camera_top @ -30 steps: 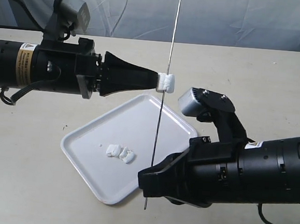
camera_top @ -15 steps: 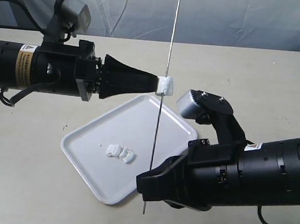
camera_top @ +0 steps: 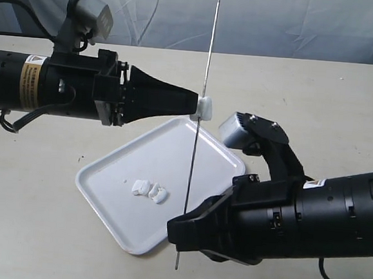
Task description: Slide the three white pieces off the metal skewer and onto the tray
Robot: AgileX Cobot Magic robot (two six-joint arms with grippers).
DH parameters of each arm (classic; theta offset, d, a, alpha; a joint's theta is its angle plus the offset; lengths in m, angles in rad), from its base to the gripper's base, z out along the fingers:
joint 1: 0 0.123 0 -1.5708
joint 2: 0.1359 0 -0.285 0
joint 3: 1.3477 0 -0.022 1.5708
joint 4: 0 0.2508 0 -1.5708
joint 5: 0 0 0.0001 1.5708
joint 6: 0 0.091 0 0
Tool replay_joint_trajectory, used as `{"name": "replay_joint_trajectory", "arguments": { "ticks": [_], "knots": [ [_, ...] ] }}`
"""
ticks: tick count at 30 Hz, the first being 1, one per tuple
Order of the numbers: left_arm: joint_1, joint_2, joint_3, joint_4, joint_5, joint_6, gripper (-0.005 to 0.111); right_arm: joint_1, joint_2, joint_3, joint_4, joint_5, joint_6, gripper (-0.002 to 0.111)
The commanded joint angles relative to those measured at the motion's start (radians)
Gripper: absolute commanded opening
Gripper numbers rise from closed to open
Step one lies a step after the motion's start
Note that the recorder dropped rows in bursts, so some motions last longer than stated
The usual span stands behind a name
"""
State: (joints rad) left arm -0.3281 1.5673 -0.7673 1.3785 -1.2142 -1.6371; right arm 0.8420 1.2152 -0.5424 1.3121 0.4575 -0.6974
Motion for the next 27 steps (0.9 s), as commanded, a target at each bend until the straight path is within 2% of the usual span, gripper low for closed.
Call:
{"name": "replay_joint_trajectory", "arguments": {
  "ticks": [1, 19, 21, 26, 27],
  "knots": [
    [-0.003, -0.007, -0.001, -0.017, -0.007, 0.020, 0.034, -0.004, -0.001, -0.002, 0.013, 0.029, -0.008, -0.001],
    [-0.003, -0.007, -0.001, 0.027, -0.007, 0.015, 0.033, -0.004, -0.001, -0.002, 0.027, 0.044, -0.034, -0.001],
    [-0.003, -0.007, -0.001, 0.027, -0.007, 0.015, 0.028, -0.004, -0.001, -0.002, 0.031, 0.039, -0.034, -0.001],
    [-0.003, -0.007, -0.001, 0.025, -0.007, 0.017, 0.000, -0.004, -0.001, -0.002, 0.033, 0.035, -0.034, -0.001],
    [-0.003, -0.007, -0.001, 0.025, -0.007, 0.019, 0.000, -0.004, -0.001, -0.002, 0.033, 0.033, -0.034, -0.001]
  ]
}}
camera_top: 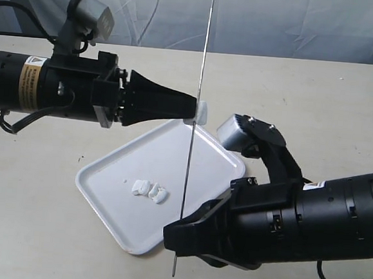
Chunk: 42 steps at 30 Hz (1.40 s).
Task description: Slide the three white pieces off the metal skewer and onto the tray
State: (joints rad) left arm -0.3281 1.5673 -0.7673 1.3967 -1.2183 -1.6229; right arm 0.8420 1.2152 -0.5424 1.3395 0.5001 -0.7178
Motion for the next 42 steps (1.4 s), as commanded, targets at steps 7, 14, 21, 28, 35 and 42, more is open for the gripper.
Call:
{"name": "replay_joint_trajectory", "arguments": {
  "ticks": [7, 14, 21, 28, 35, 42],
  "knots": [
    [-0.003, -0.007, -0.001, -0.013, -0.003, 0.009, 0.000, -0.004, -0.001, -0.002, 0.004, -0.009, -0.014, -0.001],
    [-0.003, -0.007, -0.001, -0.128, -0.003, 0.044, 0.000, -0.004, 0.060, -0.002, -0.005, 0.053, -0.014, -0.001],
    [-0.003, -0.007, -0.004, -0.267, -0.003, 0.144, 0.000, 0.059, 0.134, -0.002, -0.008, 0.070, -0.014, -0.001],
    [0.030, -0.007, -0.004, -0.324, -0.003, 0.212, 0.000, 0.146, 0.158, -0.002, -0.005, 0.031, -0.014, -0.001],
    [0.173, -0.007, -0.004, -0.300, -0.003, 0.212, 0.000, 0.160, 0.158, -0.002, -0.005, 0.038, -0.005, -0.001],
    [0.221, -0.007, -0.004, -0.052, 0.101, 0.155, 0.000, 0.160, 0.158, -0.002, -0.011, -0.009, -0.005, -0.001]
  ]
}}
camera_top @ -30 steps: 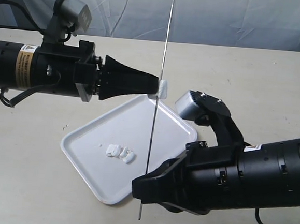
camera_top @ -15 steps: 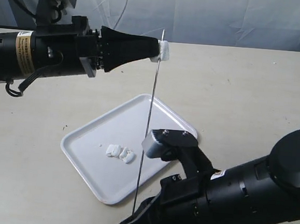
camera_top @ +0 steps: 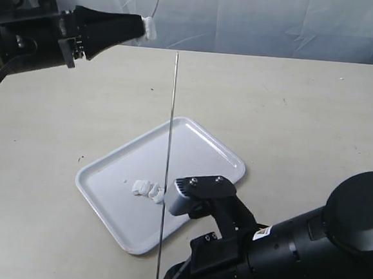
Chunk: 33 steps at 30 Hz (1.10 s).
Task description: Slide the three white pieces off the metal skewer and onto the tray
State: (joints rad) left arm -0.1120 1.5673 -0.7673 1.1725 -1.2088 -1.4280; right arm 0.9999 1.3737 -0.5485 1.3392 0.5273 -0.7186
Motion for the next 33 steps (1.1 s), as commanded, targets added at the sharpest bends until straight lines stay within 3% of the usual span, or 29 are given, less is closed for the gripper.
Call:
{"name": "replay_joint_trajectory", "arguments": {
  "ticks": [1, 8, 15, 26, 33],
  "knots": [
    [-0.006, -0.007, -0.004, 0.240, 0.145, -0.062, 0.000, 0.000, -0.001, 0.004, -0.010, -0.060, -0.004, -0.001],
    [-0.128, 0.050, 0.005, 0.480, 0.387, -0.211, 0.000, 0.000, -0.002, 0.004, 0.000, -0.163, -0.004, -0.001],
    [-0.231, 0.181, 0.005, 0.518, 0.558, -0.274, 0.000, 0.000, -0.023, 0.004, 0.012, -0.163, -0.002, -0.001],
    [-0.235, 0.265, 0.005, 0.527, 0.626, -0.303, 0.000, 0.000, -0.043, 0.004, 0.012, -0.257, 0.012, -0.001],
    [-0.235, 0.265, 0.005, 0.527, 0.644, -0.297, 0.023, -0.027, -0.043, 0.004, 0.008, -0.279, 0.014, -0.001]
  ]
}}
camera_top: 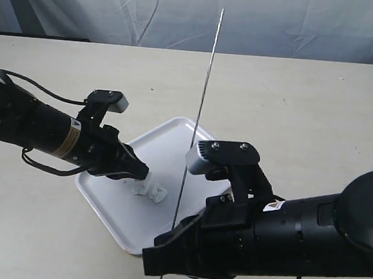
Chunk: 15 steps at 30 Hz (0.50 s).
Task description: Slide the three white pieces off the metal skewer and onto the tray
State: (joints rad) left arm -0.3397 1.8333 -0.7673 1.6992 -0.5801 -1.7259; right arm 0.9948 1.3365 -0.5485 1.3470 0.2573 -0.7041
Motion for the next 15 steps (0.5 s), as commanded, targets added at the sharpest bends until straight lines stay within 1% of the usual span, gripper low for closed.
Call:
{"name": "replay_joint_trajectory", "arguments": {
  "ticks": [1, 4, 7, 11, 15],
  "knots": [
    [-0.008, -0.001, 0.005, 0.000, 0.018, 0.001, 0.027, -0.029, -0.006, 0.004, 0.000, -0.009, -0.001, -0.001],
    [-0.008, -0.001, 0.005, 0.000, 0.019, 0.001, 0.038, -0.047, -0.006, 0.004, -0.015, -0.001, 0.001, -0.001],
    [-0.008, -0.012, 0.003, -0.017, 0.026, 0.001, 0.045, -0.073, -0.006, 0.004, -0.064, 0.004, 0.001, -0.001],
    [0.013, -0.072, -0.002, -0.059, -0.019, 0.007, 0.048, -0.142, -0.004, -0.002, -0.077, 0.039, 0.001, -0.001],
    [0.055, -0.209, -0.004, -0.069, -0.035, 0.025, 0.048, -0.210, 0.020, -0.049, -0.153, 0.133, 0.015, -0.001]
  ]
}}
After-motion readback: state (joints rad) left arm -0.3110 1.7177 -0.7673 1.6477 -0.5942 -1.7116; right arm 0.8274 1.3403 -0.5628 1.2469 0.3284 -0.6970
